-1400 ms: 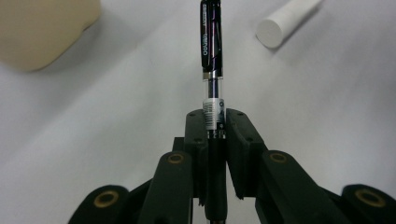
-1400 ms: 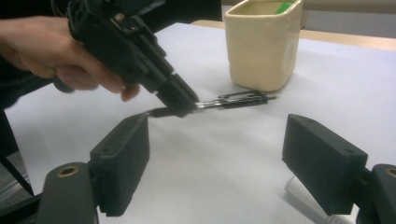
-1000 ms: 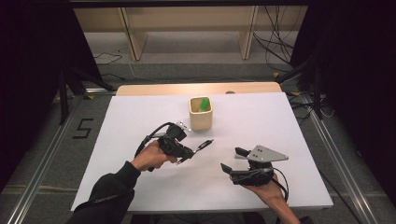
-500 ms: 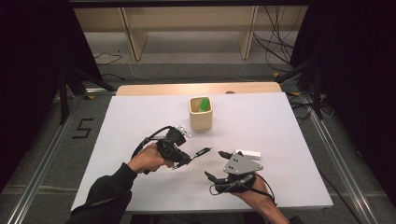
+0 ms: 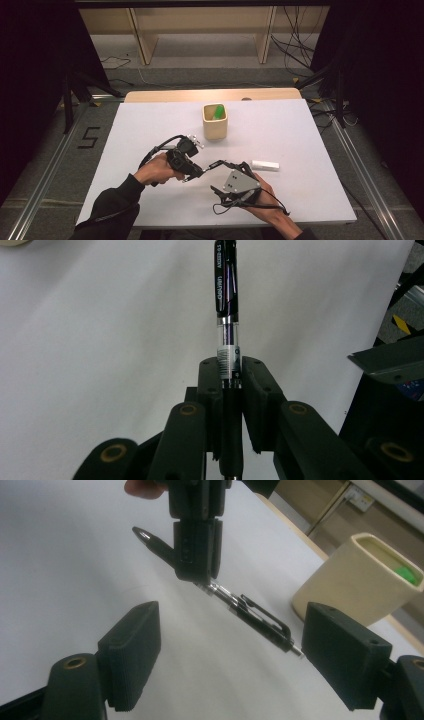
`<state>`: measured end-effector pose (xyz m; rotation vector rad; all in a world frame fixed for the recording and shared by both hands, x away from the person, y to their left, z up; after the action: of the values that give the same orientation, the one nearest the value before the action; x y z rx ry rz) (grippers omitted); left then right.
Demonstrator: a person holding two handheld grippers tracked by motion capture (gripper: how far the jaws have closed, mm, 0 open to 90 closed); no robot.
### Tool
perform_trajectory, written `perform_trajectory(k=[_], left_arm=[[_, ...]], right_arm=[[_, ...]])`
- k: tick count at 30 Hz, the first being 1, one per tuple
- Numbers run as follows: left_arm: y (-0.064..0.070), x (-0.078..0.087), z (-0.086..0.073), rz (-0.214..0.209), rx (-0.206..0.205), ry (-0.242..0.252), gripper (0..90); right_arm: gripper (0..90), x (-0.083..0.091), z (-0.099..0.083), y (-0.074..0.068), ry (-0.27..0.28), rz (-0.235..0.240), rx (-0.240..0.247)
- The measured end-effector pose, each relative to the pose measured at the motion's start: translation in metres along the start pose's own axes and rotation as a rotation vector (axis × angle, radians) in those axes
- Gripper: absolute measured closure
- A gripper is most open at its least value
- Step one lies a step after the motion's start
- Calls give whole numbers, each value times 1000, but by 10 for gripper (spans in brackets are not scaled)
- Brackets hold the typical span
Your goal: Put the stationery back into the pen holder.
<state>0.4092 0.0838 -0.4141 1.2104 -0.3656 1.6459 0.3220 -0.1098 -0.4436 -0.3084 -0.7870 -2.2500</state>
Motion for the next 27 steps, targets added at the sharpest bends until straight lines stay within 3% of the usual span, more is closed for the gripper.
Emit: perform_trajectory(k=[8,15,27], left_arm=[[4,-1,-1,-17,-19,-40,789],[8,1,1,-23,-28,-46,790],[10,-1,1,-32,-27,-62,789]], right_arm=[[270,-12,3,-15,-19,-75,195],[340,-21,2,-26,-36,-134,372],[483,-31,0,-35,-33,-183,555]])
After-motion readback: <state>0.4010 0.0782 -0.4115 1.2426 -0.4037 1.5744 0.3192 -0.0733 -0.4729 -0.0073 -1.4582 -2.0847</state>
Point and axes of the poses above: each handheld gripper's, and its own axes: x roughly backward along the jaws, z roughly out of its top, y roughly to its right, the point moved 1 cm from there along -x, roughly forward along the jaws, and after that the axes turned 7 degrees about -z, right-handed, at the moved point
